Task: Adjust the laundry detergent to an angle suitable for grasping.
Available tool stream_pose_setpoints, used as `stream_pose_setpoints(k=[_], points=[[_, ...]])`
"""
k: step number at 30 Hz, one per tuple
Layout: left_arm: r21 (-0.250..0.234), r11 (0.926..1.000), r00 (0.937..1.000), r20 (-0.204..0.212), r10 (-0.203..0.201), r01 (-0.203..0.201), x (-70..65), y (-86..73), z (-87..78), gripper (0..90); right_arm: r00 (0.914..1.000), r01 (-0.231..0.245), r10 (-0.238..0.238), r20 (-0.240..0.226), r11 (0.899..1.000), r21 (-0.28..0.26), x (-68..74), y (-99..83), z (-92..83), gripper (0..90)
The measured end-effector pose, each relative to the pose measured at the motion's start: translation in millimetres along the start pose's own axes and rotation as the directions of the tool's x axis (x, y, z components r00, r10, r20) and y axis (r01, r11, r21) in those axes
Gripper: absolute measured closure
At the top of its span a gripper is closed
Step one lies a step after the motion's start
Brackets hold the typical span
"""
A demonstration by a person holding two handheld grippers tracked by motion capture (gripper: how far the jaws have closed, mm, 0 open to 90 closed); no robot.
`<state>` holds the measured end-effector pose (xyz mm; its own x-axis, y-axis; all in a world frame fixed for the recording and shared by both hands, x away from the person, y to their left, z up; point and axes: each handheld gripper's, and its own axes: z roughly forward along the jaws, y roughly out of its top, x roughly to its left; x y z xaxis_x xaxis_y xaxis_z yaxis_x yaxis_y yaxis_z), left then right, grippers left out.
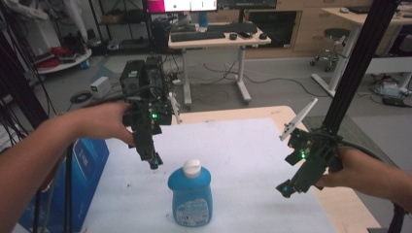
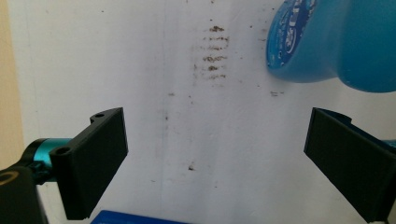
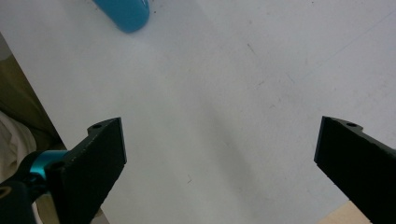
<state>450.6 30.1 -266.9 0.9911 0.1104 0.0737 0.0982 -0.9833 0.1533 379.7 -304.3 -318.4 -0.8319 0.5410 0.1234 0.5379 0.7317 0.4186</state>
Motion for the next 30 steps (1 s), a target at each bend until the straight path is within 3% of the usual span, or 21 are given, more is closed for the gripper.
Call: stream_pose_setpoints(k=[15, 30], points=[[0.003, 0.9997, 0.9997, 0.001, -0.025, 0.025, 10.1, 5.9, 7.3, 6.2, 0.9994, 0.029, -0.028, -0.020, 0.999, 0.037, -2.3, 14.9, 8.2, 1.6], [-0.008, 1.0000, 0.9997, -0.023, 0.005, -0.005, 12.4, 14.1, 2.7, 6.2, 0.9991, 0.037, -0.037, -0.020, 0.998, 0.041, -0.2, 17.6, 5.1, 1.6]])
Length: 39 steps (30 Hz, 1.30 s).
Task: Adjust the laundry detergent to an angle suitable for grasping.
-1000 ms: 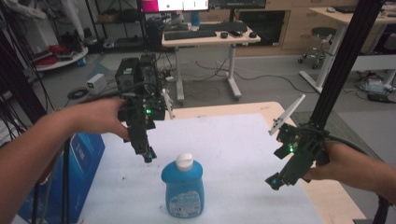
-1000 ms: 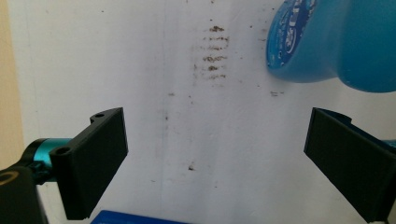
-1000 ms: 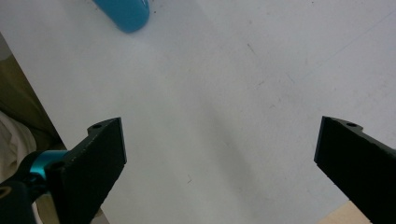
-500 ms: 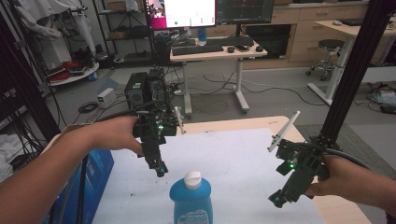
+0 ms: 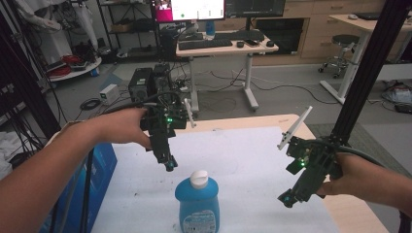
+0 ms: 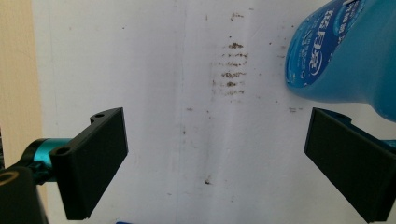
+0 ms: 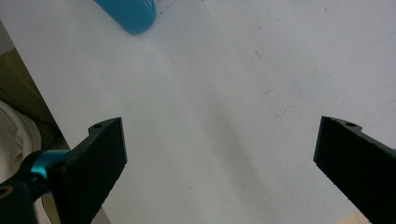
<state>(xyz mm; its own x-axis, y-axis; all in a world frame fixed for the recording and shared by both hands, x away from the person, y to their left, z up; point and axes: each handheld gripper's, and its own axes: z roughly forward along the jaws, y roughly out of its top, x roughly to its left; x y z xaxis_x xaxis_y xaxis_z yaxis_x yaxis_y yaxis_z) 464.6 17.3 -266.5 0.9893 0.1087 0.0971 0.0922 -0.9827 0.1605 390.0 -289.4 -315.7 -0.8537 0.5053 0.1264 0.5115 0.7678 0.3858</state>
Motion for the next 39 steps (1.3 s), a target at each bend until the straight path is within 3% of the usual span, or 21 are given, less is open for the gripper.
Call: stream_pose_setpoints(k=[18, 39], points=[[0.025, 0.9997, 0.9998, 0.015, -0.009, 0.009, -3.3, 3.5, 4.5, 6.2, 0.9998, 0.017, -0.017, -0.008, 1.000, -0.001, 1.2, 2.4, 1.4, 1.7], [0.028, 0.9993, 0.9997, -0.005, -0.024, 0.024, -7.0, 3.8, -0.7, 6.2, 0.9993, 0.034, -0.034, -0.014, 0.999, 0.000, 3.4, 3.7, 1.0, 1.7]])
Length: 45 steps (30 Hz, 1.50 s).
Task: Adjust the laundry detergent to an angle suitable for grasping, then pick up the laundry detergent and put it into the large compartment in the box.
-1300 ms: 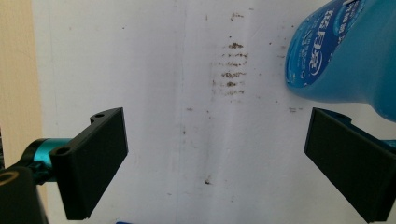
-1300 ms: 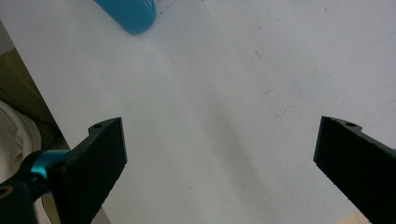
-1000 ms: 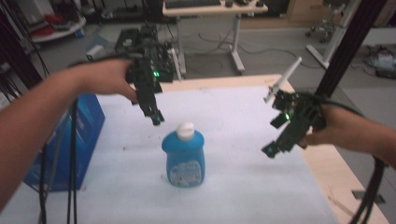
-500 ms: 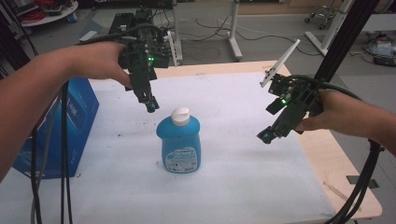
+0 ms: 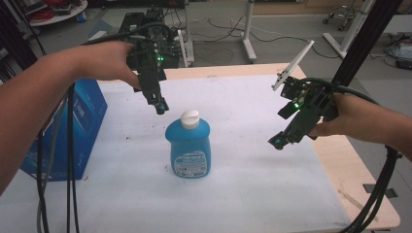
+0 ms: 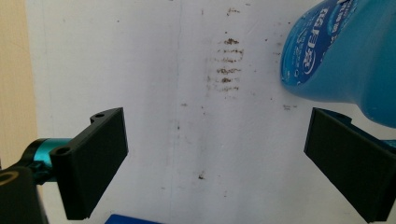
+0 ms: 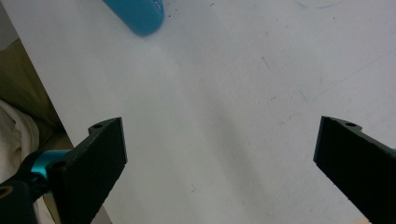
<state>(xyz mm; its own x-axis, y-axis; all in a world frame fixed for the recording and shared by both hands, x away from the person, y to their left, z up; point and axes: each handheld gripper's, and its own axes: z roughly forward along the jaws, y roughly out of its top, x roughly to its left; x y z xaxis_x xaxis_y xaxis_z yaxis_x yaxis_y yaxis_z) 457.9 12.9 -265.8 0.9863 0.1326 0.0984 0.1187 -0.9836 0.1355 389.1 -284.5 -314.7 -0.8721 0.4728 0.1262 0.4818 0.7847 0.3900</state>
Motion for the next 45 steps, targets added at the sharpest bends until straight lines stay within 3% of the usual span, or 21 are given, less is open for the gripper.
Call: stream_pose_setpoints(k=[26, 45], points=[[-0.031, 0.9995, 0.9999, -0.013, -0.001, 0.000, -2.4, -6.2, -9.8, 6.2, 0.9999, 0.014, -0.014, -0.001, 1.000, 0.001, 2.8, 2.7, 2.4, 1.7], [-0.082, 0.9960, 0.9994, 0.003, 0.036, -0.035, -31.9, -12.1, -37.6, 6.2, 0.9998, 0.018, -0.018, -0.006, 1.000, -0.008, 4.5, 1.8, 1.5, 1.7]])
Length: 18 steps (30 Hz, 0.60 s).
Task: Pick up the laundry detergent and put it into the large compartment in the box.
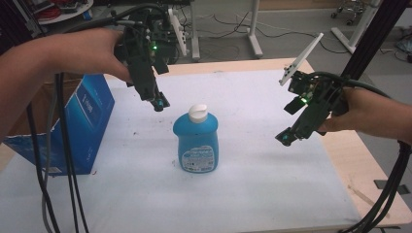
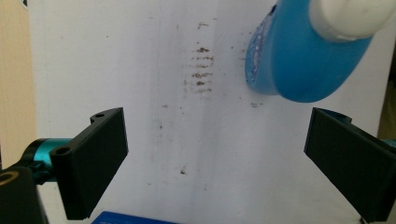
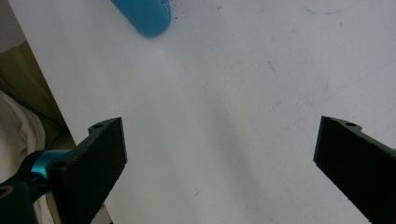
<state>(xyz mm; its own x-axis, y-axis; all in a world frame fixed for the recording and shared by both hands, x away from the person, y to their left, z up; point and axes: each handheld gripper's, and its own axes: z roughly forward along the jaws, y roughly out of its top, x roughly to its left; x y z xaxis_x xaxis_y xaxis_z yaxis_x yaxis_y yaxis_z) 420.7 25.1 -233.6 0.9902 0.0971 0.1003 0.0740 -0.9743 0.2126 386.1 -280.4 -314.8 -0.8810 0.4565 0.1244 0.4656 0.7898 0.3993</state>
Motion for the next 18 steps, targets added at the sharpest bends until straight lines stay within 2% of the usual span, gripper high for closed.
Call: stream_pose_setpoints(k=[4, 7, 10, 13, 18], points=[[-0.007, 1.0000, 1.0000, 0.000, 0.001, -0.001, -6.6, 2.1, -3.2, 6.2, 1.0000, -0.001, 0.001, 0.000, 1.000, -0.001, 0.8, -1.2, -0.9, 1.7], [-0.004, 1.0000, 0.9998, 0.016, 0.007, -0.007, -12.3, 4.8, -5.2, 6.2, 1.0000, 0.003, -0.003, -0.004, 1.000, -0.002, 0.7, -2.2, -0.3, 1.7], [-0.031, 0.9993, 0.9983, 0.053, 0.021, -0.020, -16.7, 6.0, -9.2, 6.2, 1.0000, 0.000, 0.000, -0.004, 1.000, -0.001, 1.1, -2.4, -0.2, 1.7], [-0.039, 0.9991, 0.9979, 0.062, 0.017, -0.014, -19.8, 7.4, -11.2, 6.2, 1.0000, 0.001, -0.001, -0.003, 1.000, -0.003, 1.4, -2.0, -0.1, 1.7], [-0.031, 0.9988, 0.9965, 0.074, 0.039, -0.036, -27.1, 12.7, -10.9, 6.2, 1.0000, 0.002, -0.002, -0.002, 1.000, -0.001, 1.6, -1.6, 0.3, 1.7]])
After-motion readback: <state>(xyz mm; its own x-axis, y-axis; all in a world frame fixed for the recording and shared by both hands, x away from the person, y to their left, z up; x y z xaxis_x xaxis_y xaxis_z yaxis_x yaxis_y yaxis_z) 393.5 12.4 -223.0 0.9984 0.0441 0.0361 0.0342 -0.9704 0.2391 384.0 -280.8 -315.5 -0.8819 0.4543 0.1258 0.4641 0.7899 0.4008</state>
